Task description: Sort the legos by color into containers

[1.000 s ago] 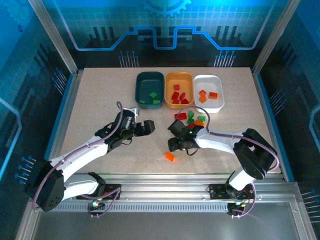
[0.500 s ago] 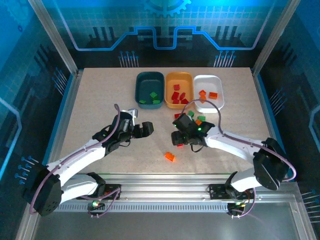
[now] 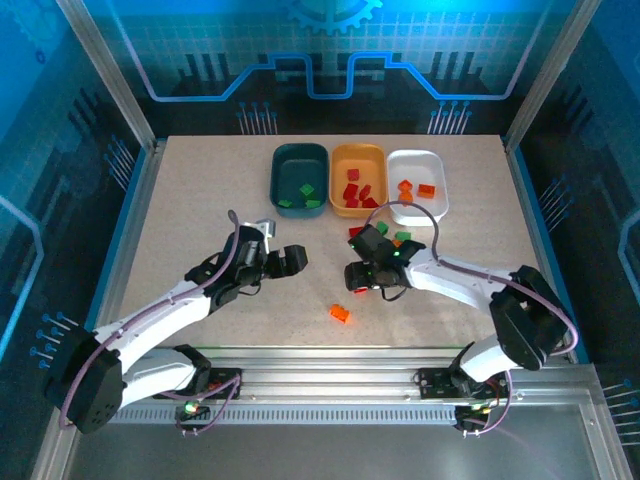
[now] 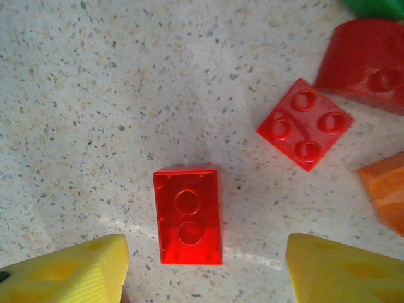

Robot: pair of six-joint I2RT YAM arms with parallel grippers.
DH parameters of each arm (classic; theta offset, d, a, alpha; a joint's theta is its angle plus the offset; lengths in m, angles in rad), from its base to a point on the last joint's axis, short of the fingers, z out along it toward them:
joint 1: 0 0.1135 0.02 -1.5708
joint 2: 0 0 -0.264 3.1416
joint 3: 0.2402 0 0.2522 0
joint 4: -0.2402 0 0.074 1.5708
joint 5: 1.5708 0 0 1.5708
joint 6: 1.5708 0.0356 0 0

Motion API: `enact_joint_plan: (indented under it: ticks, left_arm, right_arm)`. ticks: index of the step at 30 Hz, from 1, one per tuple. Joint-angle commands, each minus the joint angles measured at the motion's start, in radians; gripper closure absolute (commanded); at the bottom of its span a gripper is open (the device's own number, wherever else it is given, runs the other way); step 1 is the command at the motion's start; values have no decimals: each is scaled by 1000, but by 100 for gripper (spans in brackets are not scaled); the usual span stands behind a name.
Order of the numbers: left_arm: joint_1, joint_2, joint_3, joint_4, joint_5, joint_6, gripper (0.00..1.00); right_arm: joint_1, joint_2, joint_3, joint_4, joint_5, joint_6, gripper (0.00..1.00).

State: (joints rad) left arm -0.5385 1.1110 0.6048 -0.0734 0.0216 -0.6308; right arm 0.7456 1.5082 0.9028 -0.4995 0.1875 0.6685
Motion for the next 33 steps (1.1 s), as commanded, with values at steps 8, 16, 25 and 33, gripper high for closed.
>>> enact_joint_plan:
  ticks: [8,16,25,33]
  left_arm:
    - [10,-43,-48,8,5,-18,8]
    - [35,-46,-21,-19,9,-11,5]
    - [291,36,-47,47,274,-179,1]
    - [341,179,-92,230,451,-273,1]
  right_arm:
    - [32,143,46,40,-28,2,54]
    - [29,74,129,-9,-22,-36,75]
    - [-260,138,429,-18,-44,-142,75]
    - [-378,482,784,-32,-144,-143,74]
